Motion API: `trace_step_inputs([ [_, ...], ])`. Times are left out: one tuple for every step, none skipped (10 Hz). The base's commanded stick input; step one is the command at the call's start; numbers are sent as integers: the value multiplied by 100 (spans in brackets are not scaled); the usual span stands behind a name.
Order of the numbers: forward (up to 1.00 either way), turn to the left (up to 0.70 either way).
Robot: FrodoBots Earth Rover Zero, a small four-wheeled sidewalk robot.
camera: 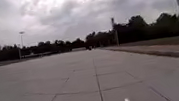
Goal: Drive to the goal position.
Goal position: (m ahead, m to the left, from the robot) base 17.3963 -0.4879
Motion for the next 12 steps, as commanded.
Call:
trace_step_inputs([
  [70, 0],
  [70, 0],
  [70, 0],
  [70, 0],
  [70, 0],
  [70, 0],
  [70, 0],
  [70, 0],
  [70, 0],
  [70, 0],
  [70, 0],
  [70, 0],
])
